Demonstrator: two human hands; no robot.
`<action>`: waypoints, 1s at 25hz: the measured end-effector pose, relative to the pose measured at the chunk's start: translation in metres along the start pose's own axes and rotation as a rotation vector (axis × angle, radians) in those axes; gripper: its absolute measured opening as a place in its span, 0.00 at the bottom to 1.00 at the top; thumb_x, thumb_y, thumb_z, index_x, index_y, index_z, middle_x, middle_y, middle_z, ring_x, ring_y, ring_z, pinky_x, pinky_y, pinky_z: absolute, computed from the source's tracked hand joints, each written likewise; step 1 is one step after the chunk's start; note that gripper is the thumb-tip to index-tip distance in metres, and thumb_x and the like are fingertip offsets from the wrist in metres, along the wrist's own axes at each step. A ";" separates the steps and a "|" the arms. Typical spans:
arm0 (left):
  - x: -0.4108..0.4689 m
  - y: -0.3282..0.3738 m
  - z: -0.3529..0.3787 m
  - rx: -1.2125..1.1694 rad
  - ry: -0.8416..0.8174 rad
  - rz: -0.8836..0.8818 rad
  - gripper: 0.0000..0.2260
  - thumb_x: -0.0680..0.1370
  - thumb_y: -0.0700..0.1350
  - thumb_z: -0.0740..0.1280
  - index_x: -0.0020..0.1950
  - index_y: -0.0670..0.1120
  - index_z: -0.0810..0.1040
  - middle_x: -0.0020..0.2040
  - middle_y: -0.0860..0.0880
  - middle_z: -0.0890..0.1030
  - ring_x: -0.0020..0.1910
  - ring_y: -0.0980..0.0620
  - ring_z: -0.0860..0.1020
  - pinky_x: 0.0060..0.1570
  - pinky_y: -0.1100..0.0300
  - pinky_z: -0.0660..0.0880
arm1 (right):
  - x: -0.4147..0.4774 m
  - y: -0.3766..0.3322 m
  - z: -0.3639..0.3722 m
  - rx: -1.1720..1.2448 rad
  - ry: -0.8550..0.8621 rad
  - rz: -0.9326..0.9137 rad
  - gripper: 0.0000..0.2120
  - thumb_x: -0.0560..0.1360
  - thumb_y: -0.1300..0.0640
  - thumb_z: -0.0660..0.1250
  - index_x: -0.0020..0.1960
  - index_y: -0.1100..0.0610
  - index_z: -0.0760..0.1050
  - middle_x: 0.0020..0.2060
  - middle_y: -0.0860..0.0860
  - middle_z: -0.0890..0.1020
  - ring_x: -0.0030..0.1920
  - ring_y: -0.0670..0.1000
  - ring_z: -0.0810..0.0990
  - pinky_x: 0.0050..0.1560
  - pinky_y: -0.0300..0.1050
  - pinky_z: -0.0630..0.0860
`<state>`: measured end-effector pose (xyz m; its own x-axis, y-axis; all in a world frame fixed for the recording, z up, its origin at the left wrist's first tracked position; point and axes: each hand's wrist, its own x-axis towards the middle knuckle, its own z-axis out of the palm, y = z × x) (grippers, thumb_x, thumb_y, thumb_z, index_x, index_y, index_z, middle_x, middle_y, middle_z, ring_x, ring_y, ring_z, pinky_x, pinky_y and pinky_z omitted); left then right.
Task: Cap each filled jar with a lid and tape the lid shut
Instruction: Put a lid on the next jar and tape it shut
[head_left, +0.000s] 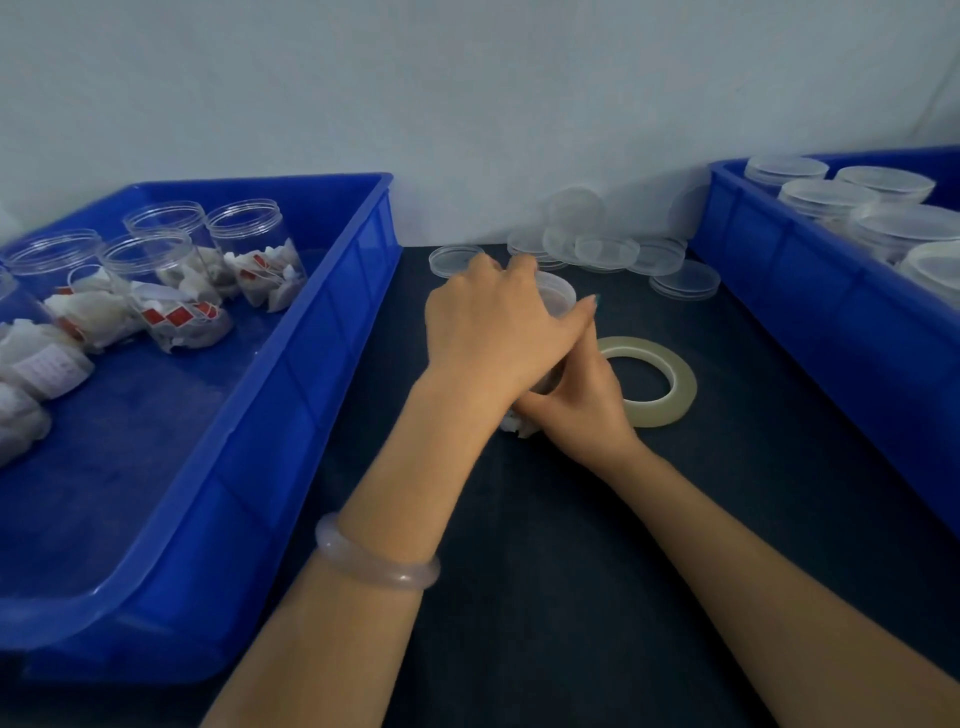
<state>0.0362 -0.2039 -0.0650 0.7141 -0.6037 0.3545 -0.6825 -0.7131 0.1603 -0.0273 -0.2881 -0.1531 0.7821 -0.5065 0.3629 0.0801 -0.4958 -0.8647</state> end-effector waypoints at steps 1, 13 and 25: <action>0.000 0.006 0.001 0.070 0.039 -0.055 0.33 0.76 0.72 0.55 0.66 0.48 0.74 0.59 0.44 0.78 0.54 0.43 0.78 0.37 0.55 0.64 | -0.001 -0.001 0.000 -0.024 0.004 -0.003 0.37 0.60 0.36 0.71 0.63 0.42 0.57 0.45 0.45 0.83 0.44 0.44 0.83 0.43 0.47 0.80; 0.001 -0.034 -0.015 -0.659 -0.287 0.125 0.22 0.70 0.65 0.68 0.59 0.57 0.81 0.57 0.61 0.81 0.58 0.62 0.78 0.63 0.57 0.73 | -0.002 -0.019 -0.018 0.095 -0.158 0.015 0.32 0.60 0.35 0.72 0.59 0.48 0.72 0.51 0.42 0.82 0.54 0.41 0.81 0.56 0.44 0.76; -0.002 -0.045 -0.015 -0.934 -0.451 0.266 0.13 0.78 0.52 0.67 0.59 0.49 0.83 0.54 0.55 0.84 0.56 0.59 0.81 0.56 0.64 0.76 | -0.006 -0.023 -0.030 0.476 -0.501 0.150 0.20 0.65 0.49 0.71 0.55 0.54 0.77 0.47 0.48 0.85 0.49 0.47 0.83 0.49 0.37 0.77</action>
<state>0.0632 -0.1652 -0.0587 0.3862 -0.9118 0.1393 -0.5371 -0.0995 0.8376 -0.0521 -0.2944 -0.1247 0.9869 -0.1031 0.1238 0.1217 -0.0261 -0.9922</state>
